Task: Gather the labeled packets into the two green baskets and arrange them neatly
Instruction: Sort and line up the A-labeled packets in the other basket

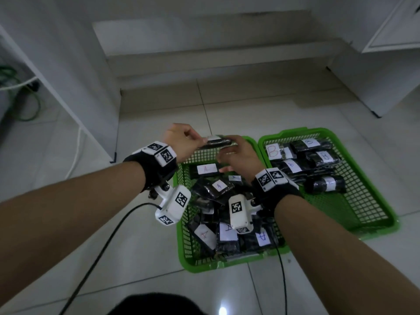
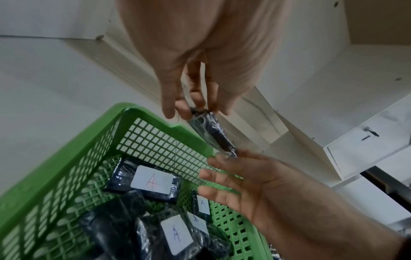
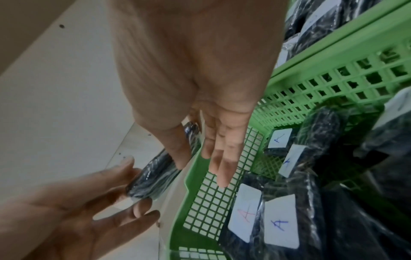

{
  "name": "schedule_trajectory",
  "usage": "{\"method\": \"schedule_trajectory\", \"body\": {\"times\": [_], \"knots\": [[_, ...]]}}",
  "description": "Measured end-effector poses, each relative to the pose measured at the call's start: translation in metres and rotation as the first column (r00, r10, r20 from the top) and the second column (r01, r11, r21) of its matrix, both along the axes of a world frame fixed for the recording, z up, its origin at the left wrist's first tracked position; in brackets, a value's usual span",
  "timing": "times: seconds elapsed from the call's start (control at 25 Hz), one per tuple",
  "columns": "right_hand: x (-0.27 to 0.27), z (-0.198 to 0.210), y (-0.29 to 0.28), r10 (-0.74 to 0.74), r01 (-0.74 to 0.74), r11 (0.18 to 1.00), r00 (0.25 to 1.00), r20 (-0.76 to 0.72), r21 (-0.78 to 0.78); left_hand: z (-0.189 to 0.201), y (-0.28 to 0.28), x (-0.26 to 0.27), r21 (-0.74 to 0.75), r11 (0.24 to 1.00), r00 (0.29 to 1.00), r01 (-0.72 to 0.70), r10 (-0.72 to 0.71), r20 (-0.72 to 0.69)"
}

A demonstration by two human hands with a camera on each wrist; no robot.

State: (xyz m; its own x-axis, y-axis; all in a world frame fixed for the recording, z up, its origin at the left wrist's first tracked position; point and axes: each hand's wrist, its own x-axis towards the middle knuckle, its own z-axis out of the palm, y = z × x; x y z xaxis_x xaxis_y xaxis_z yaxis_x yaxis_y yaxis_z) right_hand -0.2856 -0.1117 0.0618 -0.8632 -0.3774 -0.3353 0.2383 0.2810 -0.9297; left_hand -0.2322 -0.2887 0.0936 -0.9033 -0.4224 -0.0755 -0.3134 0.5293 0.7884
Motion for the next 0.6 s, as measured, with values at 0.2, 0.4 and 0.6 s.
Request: {"method": "schedule_trajectory", "body": {"times": [0.2, 0.4, 0.6], "knots": [[0.011, 0.005, 0.011, 0.215, -0.197, 0.963, 0.973, -0.084, 0.185, -0.029, -0.026, 0.02, -0.037, 0.995, 0.996, 0.088, -0.087, 0.032], [0.006, -0.028, -0.004, 0.296, -0.246, 0.915, 0.948, -0.118, 0.321, -0.079, -0.022, 0.024, -0.432, 0.862, 0.964, 0.264, -0.237, 0.116], [-0.003, -0.065, -0.02, 0.3, -0.176, 0.791, 0.946, -0.12, 0.587, -0.103, -0.021, 0.032, -0.591, 0.774, 0.967, 0.227, -0.252, 0.041]]}}
